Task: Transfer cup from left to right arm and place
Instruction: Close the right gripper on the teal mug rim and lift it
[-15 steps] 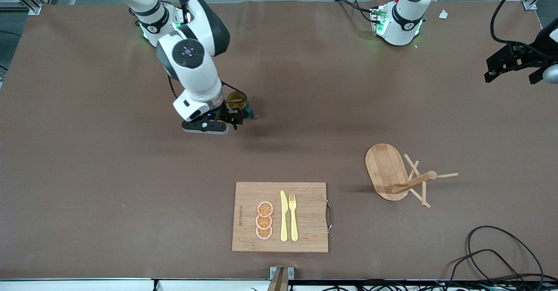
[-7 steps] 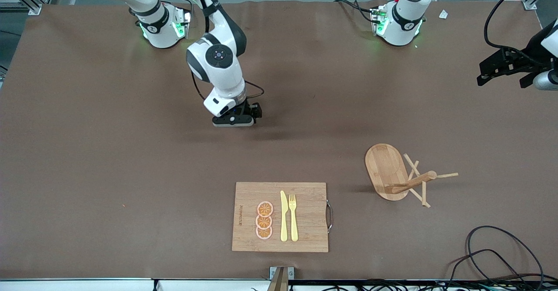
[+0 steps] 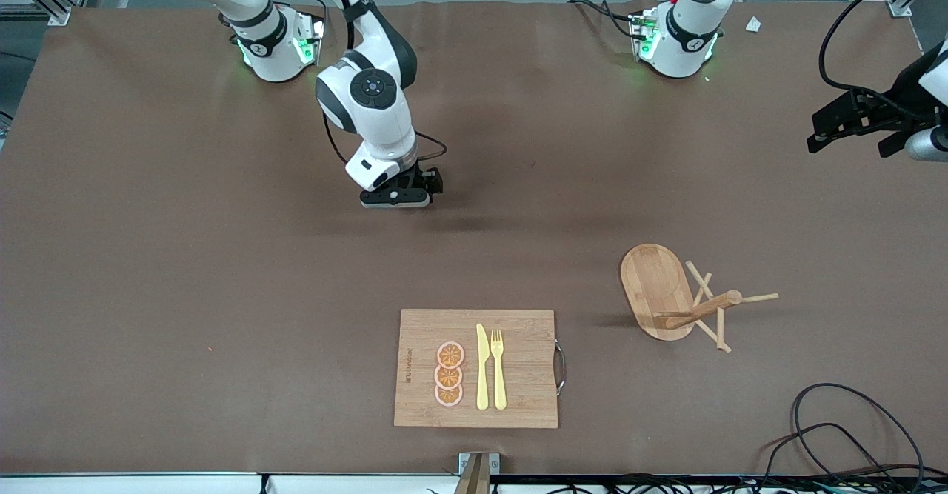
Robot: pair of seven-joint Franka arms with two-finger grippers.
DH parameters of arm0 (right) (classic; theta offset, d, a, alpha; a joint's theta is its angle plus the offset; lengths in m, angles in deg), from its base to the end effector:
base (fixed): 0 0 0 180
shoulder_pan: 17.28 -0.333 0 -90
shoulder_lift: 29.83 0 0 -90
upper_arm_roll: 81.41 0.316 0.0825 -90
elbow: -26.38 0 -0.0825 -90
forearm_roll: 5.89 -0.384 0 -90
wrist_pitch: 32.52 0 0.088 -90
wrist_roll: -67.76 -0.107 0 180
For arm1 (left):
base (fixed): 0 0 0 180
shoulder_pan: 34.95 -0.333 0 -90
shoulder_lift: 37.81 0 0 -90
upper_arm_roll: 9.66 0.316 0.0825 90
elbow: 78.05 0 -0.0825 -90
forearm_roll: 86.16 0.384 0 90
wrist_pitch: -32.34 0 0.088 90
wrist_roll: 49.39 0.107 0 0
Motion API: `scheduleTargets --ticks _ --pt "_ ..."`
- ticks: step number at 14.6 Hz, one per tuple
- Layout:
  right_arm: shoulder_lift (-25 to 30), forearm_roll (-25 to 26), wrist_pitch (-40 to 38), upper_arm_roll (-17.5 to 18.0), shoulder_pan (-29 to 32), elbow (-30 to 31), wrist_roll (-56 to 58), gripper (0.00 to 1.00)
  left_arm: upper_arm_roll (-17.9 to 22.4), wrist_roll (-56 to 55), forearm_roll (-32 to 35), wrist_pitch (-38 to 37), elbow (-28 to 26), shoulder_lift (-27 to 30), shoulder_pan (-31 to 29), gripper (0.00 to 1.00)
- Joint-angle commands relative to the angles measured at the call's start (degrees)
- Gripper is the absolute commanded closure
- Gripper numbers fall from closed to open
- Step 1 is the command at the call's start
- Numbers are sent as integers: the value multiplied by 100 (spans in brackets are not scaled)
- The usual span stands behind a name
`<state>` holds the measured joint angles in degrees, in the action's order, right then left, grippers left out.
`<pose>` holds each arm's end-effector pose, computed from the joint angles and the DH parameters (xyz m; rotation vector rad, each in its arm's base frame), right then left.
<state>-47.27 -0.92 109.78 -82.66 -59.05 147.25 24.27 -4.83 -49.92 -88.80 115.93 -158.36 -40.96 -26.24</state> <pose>0.4448 0.3809 0.2773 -3.1376 -0.0254 -0.1461 0.5583 -0.0448 0.6631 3.0988 -0.0989 0.0013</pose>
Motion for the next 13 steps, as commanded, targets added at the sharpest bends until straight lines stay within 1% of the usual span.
scheduleTargets --ticks 1,9,13 --pt "267 101 -123 19 -68 218 -141 0 1 -61 -166 53 -19 25 -53 0" --pt "223 83 -115 28 -542 411 -563 0 -8 -61 -184 53 -28 16 -53 0" --pt "206 83 -62 19 -587 508 -563 0 1 -61 -236 53 -37 16 -53 0"
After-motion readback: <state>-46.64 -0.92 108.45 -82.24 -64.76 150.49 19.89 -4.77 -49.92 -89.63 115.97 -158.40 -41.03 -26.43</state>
